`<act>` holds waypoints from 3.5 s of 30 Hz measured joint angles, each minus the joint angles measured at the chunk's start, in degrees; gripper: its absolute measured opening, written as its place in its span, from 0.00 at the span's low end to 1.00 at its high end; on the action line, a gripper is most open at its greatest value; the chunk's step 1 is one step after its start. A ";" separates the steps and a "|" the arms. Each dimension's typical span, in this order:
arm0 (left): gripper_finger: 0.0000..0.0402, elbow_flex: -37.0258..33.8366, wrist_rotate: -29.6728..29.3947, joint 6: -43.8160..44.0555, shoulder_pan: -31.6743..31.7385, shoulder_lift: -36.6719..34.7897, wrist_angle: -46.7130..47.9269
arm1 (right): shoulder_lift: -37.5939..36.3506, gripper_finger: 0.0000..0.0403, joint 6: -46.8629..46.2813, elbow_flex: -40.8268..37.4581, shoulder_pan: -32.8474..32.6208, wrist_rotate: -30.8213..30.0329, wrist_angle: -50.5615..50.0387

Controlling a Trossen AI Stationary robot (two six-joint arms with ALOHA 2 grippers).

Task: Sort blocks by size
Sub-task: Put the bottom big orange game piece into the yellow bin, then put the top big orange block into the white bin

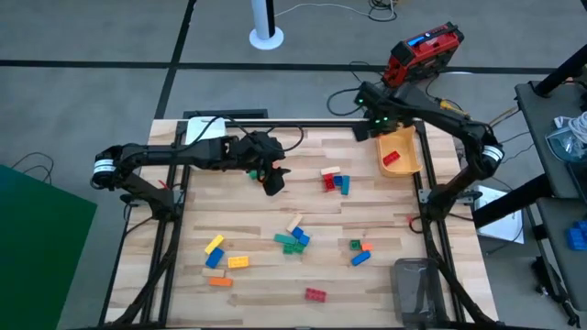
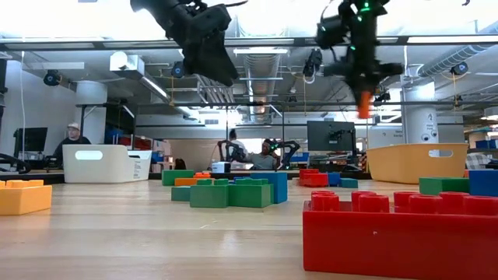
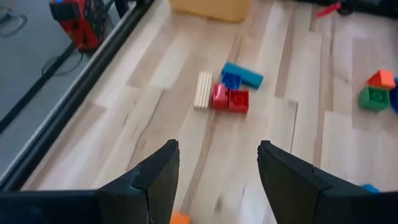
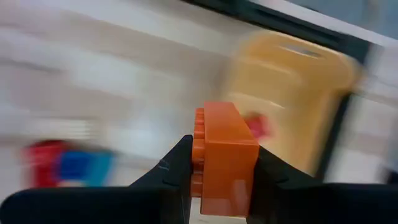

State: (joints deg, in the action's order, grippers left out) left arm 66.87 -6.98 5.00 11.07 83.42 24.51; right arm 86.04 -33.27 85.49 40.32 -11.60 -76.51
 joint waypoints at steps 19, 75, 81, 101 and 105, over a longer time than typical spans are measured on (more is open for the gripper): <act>0.48 0.00 -0.01 0.56 0.00 0.00 1.14 | -0.11 0.21 8.46 -14.84 11.24 -1.66 10.07; 0.48 0.00 0.07 3.51 0.01 0.02 7.95 | -7.37 0.28 6.88 -26.59 14.68 -0.83 24.09; 0.48 -0.02 0.07 3.51 0.02 0.02 7.95 | -7.32 0.37 5.78 -25.26 14.68 -0.66 21.95; 0.48 -0.02 2.21 4.12 0.04 -0.02 11.28 | -16.20 0.23 4.58 -23.65 13.34 12.12 17.75; 0.48 -0.02 5.34 4.16 0.03 -0.54 13.96 | -20.35 0.16 1.71 -23.65 9.58 13.64 17.75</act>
State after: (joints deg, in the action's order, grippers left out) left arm 66.85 -1.64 9.17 11.10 82.87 38.47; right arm 65.69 -31.56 61.84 49.91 2.04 -58.76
